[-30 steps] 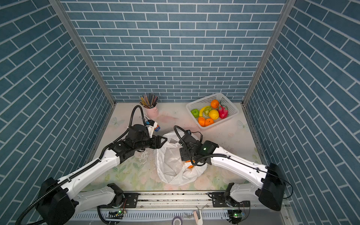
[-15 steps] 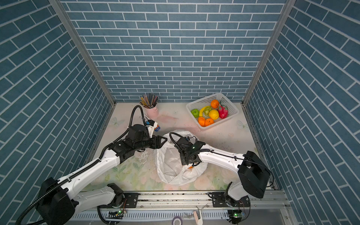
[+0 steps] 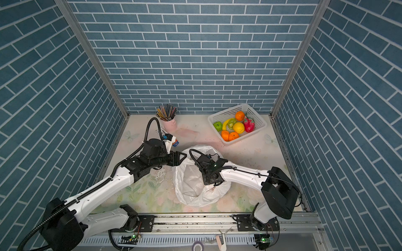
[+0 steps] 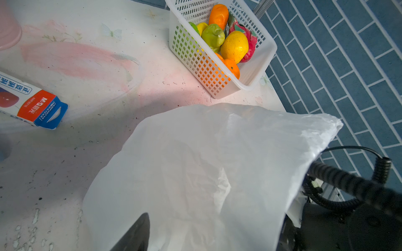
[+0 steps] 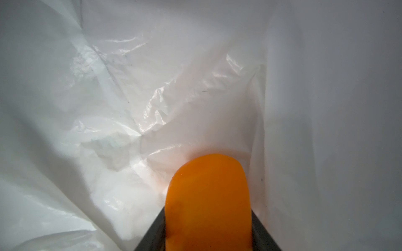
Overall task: Untie the knot of the plastic bag and take out the fruit
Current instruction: Pick up the fruit from the plastic bag.
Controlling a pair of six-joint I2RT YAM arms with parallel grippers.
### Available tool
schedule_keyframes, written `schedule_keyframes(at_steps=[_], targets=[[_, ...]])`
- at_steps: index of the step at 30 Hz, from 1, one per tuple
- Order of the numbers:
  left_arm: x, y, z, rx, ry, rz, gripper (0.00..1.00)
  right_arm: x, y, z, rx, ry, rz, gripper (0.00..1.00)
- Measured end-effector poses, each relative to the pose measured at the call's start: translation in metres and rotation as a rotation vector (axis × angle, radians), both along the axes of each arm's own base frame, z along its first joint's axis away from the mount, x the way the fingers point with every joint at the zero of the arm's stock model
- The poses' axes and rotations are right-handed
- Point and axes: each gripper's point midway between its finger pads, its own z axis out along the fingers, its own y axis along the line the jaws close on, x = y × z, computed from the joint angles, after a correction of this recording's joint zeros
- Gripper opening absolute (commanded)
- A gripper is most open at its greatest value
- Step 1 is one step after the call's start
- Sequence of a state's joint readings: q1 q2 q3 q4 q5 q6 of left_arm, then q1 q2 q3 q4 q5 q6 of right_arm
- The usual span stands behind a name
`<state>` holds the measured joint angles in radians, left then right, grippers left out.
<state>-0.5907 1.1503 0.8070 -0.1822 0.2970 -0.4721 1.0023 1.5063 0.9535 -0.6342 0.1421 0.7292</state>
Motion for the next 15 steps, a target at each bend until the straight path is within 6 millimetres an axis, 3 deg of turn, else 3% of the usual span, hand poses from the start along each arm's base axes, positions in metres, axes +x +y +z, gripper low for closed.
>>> schedule_keyframes(at_steps=[8, 15], targets=[[0.0, 0.0, -0.001, 0.0, 0.004, 0.0, 0.69, 0.011, 0.019, 0.053, 0.213, -0.128, 0.005, 0.36], [0.001, 0.0, -0.003, 0.006, 0.007, 0.003, 0.69, 0.009, 0.028, 0.082, 0.367, -0.188, 0.026, 0.36]])
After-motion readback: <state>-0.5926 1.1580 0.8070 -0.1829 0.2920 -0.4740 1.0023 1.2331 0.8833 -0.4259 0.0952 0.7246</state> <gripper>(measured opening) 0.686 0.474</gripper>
